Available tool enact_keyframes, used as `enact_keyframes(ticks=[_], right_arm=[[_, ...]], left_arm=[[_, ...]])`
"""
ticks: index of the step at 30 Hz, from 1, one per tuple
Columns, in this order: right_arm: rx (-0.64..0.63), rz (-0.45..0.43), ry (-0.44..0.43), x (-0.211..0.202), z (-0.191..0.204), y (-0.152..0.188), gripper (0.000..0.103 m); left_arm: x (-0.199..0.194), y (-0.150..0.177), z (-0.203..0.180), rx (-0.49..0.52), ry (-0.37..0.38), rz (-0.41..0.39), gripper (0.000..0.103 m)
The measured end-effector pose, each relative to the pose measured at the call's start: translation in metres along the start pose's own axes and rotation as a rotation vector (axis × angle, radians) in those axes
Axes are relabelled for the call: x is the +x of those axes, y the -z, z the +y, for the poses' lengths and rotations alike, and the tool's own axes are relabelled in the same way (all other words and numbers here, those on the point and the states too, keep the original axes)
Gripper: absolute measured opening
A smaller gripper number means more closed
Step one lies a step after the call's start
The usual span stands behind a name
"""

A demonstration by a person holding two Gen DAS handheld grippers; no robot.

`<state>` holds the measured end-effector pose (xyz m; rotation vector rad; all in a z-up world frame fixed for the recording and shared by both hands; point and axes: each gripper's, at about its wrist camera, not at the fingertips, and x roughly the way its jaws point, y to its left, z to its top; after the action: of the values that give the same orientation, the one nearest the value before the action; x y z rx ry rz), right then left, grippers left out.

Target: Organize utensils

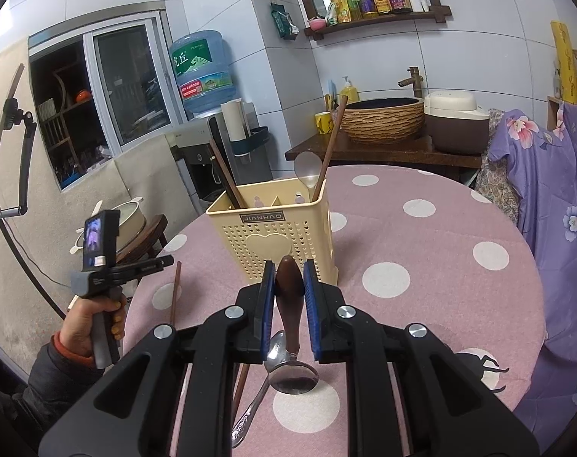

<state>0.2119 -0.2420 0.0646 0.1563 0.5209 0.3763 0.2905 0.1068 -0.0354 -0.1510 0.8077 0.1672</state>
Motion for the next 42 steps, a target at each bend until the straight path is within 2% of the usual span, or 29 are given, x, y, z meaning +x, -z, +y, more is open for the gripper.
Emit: enact_keyframes(ticks=[1, 3, 8, 11, 13, 18, 25, 29, 31, 35, 42], right_arm=[[0.000, 0.002, -0.002, 0.001, 0.000, 0.000, 0.016], [-0.001, 0.006, -0.004, 0.003, 0.000, 0.000, 0.016], [0.004, 0.007, -0.001, 0.002, 0.001, 0.001, 0.016], [0.001, 0.003, -0.001, 0.000, 0.000, 0.001, 0.016], [0.002, 0.001, 0.002, -0.001, 0.000, 0.000, 0.016], [0.004, -0.002, -0.002, -0.002, 0.003, 0.001, 0.016], [0.008, -0.002, 0.006, -0.001, 0.000, 0.000, 0.016], [0.006, -0.003, 0.008, -0.001, 0.002, 0.001, 0.016], [0.008, -0.003, 0.008, -0.002, 0.002, 0.001, 0.016], [0.009, -0.004, 0.011, -0.002, 0.001, 0.000, 0.016], [0.004, -0.013, 0.009, -0.006, 0.000, -0.001, 0.016]], left_arm=[[0.007, 0.004, 0.005, -0.007, -0.017, 0.024, 0.043], [0.015, 0.008, 0.007, -0.005, 0.000, 0.056, 0.043], [0.032, 0.007, -0.003, 0.030, -0.022, 0.093, 0.042], [0.041, 0.006, -0.009, 0.074, -0.062, 0.098, 0.037], [0.044, 0.002, -0.011, 0.088, -0.059, 0.102, 0.035], [0.054, -0.009, -0.019, 0.127, -0.050, 0.130, 0.012], [0.056, -0.010, -0.025, 0.131, -0.059, 0.115, 0.011], [0.054, -0.009, -0.024, 0.109, -0.030, 0.111, 0.009], [0.052, -0.008, -0.024, 0.088, 0.007, 0.112, 0.008], [0.038, -0.006, -0.032, 0.084, 0.046, 0.079, 0.008], [-0.020, -0.009, -0.044, 0.093, 0.162, -0.047, 0.008]])
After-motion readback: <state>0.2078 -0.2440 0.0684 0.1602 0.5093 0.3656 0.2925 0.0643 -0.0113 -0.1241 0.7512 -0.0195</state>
